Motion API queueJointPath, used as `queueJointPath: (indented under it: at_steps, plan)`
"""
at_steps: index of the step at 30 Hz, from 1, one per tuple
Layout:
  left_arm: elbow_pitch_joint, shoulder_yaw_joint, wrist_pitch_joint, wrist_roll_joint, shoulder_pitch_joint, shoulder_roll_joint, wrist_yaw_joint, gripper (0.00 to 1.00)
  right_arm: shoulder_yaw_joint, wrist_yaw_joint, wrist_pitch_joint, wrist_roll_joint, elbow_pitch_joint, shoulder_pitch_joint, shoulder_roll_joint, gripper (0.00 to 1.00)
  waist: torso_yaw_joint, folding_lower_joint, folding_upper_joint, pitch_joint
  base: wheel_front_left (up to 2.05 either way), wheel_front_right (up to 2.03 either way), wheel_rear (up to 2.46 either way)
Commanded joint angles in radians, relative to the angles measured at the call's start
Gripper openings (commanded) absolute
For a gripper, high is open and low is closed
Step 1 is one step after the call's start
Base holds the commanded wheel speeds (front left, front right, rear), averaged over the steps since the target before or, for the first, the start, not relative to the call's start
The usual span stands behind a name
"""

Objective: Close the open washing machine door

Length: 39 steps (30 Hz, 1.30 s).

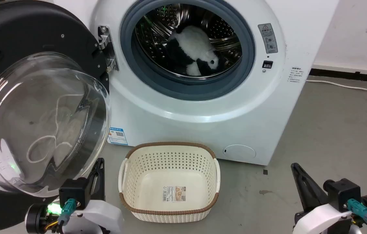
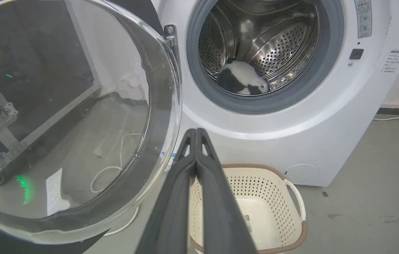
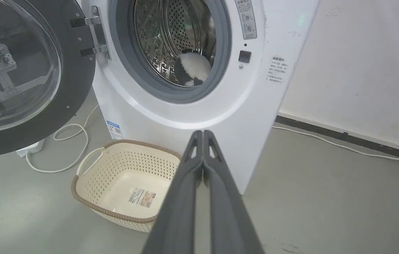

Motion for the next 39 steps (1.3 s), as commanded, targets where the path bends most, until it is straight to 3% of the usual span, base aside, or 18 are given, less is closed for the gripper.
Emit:
queueJointPath:
  at_steps: [1,38,39]
  plan:
    - [-0.004,0.001,0.000,0.003,0.014,0.000,-0.004,0.00,0.000,0.001,0.001,-0.007,-0.004,-0.014,0.001,0.00,0.000,0.0000,-0.0001,0.000,0.00,0.00,0.00]
    - [-0.004,0.001,0.000,0.003,0.014,0.000,-0.004,0.00,0.000,0.001,0.001,-0.007,-0.004,-0.014,0.001,0.00,0.000,0.0000,-0.0001,0.000,0.00,0.00,0.00]
    - [0.001,0.000,0.000,0.000,0.000,0.000,0.001,1.00,0.000,0.000,0.000,0.001,0.000,0.000,0.000,1.00,0.000,0.0000,-0.0001,0.000,0.00,0.00,0.00]
